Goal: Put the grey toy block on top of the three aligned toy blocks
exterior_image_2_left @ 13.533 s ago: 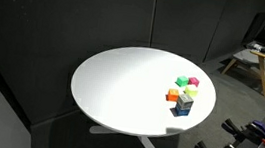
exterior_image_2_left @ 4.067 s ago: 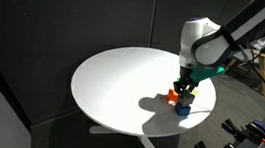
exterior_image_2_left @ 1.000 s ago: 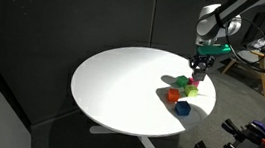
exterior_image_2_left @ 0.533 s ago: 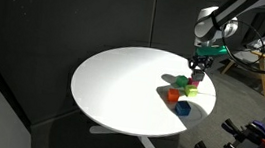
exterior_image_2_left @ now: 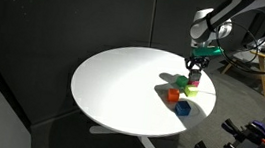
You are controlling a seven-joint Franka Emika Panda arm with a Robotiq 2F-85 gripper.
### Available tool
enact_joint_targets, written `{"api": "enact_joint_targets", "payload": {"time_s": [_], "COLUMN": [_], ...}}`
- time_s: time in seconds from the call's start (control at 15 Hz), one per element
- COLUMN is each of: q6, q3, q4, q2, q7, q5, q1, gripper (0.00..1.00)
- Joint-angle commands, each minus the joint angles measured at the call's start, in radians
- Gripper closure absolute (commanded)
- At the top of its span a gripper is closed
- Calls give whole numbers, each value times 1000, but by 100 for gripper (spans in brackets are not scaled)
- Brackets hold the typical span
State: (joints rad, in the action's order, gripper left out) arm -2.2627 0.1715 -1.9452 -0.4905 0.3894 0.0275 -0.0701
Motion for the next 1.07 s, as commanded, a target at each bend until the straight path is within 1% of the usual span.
{"api": "enact_joint_targets", "payload": {"time_s": [0.0,0.4,0.47,0.53,0.6,0.67,0.73,0.8,1.0], "q6": [49,59,57,58,57,57,56,55,50], "q3": [-3,-5,-4,-4,-4,-4,-4,-4,-6], "q4": [56,67,66,65,63,62,61,57,39], "q2": [-27,-42,-43,-43,-42,-42,-40,-38,-22], "q7": [-6,-3,-2,-4,-5,-6,-7,-9,-17], "q5": [-16,-6,-3,-3,-2,-2,-2,-1,-1], "q1": [0,10,13,15,16,17,18,18,19], "gripper": [73,73,23,21,16,7,1,0,0]}}
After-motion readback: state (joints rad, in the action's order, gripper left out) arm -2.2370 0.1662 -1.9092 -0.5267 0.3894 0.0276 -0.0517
